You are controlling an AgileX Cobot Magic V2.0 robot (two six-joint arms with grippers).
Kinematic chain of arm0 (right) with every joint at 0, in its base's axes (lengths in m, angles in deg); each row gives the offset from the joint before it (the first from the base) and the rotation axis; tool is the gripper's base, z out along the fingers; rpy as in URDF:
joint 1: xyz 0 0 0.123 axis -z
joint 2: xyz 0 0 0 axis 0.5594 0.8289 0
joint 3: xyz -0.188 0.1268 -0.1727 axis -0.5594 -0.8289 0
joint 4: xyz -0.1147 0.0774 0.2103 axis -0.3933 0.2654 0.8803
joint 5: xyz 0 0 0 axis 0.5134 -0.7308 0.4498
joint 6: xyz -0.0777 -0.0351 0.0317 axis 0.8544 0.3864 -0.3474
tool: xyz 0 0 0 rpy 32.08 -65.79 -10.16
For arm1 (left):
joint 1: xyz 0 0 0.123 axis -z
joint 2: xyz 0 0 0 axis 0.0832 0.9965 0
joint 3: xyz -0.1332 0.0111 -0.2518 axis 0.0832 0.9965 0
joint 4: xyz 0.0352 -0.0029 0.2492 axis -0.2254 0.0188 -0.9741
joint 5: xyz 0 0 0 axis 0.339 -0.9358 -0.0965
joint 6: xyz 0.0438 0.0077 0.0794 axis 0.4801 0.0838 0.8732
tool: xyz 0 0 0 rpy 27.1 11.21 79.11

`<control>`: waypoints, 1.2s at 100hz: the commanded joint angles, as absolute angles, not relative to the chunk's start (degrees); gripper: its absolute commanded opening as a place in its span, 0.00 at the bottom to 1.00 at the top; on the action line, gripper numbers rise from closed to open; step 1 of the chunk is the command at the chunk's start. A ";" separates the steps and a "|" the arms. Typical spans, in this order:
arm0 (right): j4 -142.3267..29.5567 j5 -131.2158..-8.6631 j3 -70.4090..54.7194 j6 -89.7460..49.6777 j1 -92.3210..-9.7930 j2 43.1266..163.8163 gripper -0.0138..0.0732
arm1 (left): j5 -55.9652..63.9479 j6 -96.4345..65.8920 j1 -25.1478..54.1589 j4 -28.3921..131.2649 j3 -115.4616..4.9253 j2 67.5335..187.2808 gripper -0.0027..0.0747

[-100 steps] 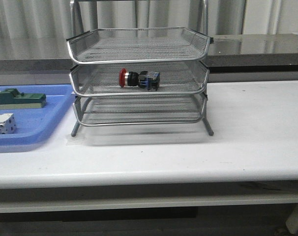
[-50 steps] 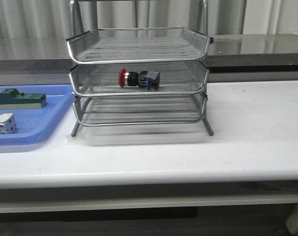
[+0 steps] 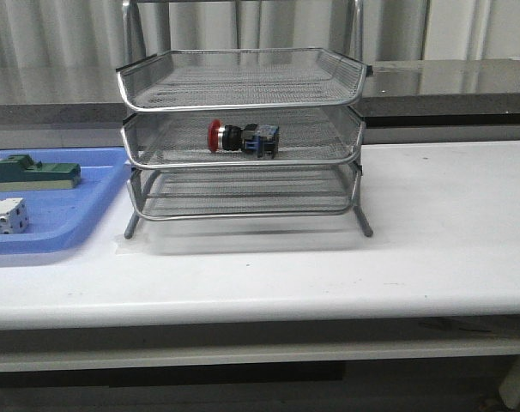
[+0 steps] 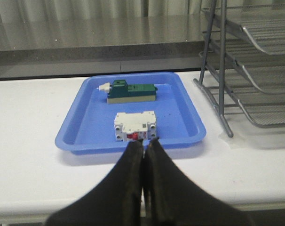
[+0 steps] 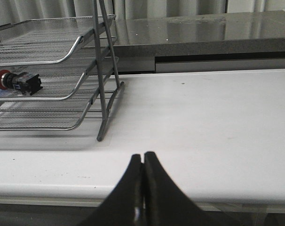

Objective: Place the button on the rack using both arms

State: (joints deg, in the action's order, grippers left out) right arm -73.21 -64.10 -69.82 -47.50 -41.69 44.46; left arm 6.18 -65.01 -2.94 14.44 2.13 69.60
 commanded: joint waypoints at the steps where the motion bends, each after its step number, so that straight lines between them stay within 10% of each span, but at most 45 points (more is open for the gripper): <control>1: -73.75 -59.41 -68.89 -47.34 -41.26 43.44 0.09 | 13.43 -65.73 -3.12 14.25 3.60 67.75 0.01; 120: -73.75 -59.41 -68.89 -47.34 -41.26 43.44 0.09 | 15.26 -65.73 -3.12 15.16 4.81 67.64 0.01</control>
